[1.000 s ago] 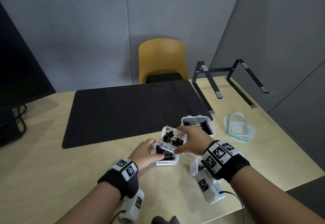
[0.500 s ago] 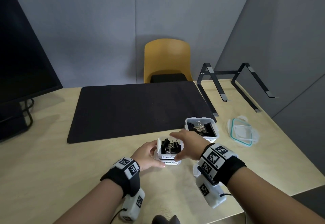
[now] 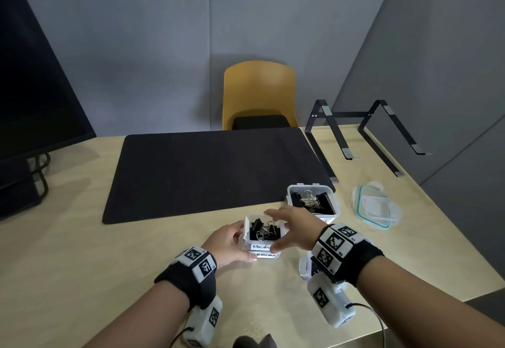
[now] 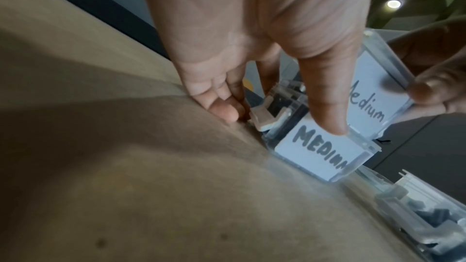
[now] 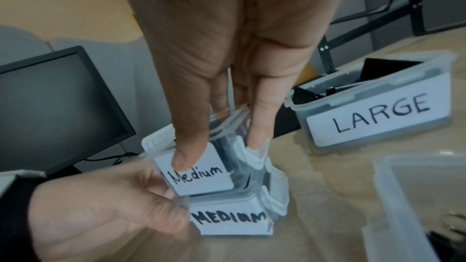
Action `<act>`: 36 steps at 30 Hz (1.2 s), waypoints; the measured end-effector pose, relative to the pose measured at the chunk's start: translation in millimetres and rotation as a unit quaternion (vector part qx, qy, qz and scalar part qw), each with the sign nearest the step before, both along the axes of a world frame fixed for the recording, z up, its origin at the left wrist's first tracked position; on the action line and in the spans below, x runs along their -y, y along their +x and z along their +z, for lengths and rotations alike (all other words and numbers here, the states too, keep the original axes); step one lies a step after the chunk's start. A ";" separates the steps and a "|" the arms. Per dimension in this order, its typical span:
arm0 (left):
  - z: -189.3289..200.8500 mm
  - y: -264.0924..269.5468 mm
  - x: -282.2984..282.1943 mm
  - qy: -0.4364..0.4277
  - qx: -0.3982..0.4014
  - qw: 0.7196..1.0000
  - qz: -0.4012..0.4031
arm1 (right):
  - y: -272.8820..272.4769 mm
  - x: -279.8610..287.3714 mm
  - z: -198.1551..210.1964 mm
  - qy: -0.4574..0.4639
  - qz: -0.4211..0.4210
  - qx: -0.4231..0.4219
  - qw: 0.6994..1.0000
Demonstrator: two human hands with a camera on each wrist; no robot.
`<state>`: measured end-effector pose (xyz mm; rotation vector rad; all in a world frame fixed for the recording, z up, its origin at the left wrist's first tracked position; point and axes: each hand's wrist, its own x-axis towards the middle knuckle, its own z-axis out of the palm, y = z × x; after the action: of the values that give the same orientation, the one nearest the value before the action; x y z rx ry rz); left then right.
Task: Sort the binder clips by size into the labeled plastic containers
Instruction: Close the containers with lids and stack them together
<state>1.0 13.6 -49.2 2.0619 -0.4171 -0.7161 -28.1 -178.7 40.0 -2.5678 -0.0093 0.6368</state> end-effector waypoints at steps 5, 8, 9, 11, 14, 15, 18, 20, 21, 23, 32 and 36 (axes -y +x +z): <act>5.2 -2.5 0.5 0.028 0.019 0.999 -0.011 | -1.9 2.9 -2.1 0.020 -0.009 -0.013 1.000; 8.5 -6.4 3.3 0.013 0.029 0.999 0.010 | -2.8 2.7 -2.7 0.013 0.003 -0.010 1.000; 8.5 -7.6 3.9 0.011 0.028 0.999 0.020 | -2.8 2.7 -3.2 0.013 0.004 -0.008 1.000; 7.8 -9.0 4.7 0.016 0.028 0.999 0.038 | -2.9 3.1 -4.7 0.021 0.002 -0.005 1.000; 11.4 -9.1 6.6 0.045 0.045 0.997 0.040 | -2.0 3.9 -7.9 0.024 -0.005 -0.008 1.000; 13.5 -9.0 7.7 0.050 0.052 0.997 0.038 | -1.7 3.8 -7.9 0.021 -0.005 -0.010 1.000; 18.7 -8.5 10.4 0.069 0.072 0.995 0.024 | 0.3 4.2 -7.0 0.015 0.003 -0.007 1.000; 19.9 -7.8 10.7 0.078 0.074 0.994 0.024 | 0.0 3.7 -6.0 0.017 0.006 -0.005 1.000; 19.5 -6.8 10.9 0.084 0.072 0.994 0.025 | -0.4 3.9 -5.8 0.017 0.006 -0.005 1.000; 19.5 -5.7 10.3 0.100 0.070 0.992 0.022 | -1.2 4.2 -6.5 0.020 0.006 -0.006 1.000; 38.9 4.3 10.7 0.029 0.075 0.996 -0.046 | -0.6 17.3 -10.0 0.087 -0.083 -0.062 0.991; 36.9 10.0 18.1 0.043 0.102 0.991 -0.078 | -1.9 18.9 -10.4 0.086 -0.091 -0.068 0.990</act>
<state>11.0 -4.5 -12.3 2.2100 -0.6805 -0.6252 -30.0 -197.6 29.6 -2.3228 0.2041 0.7066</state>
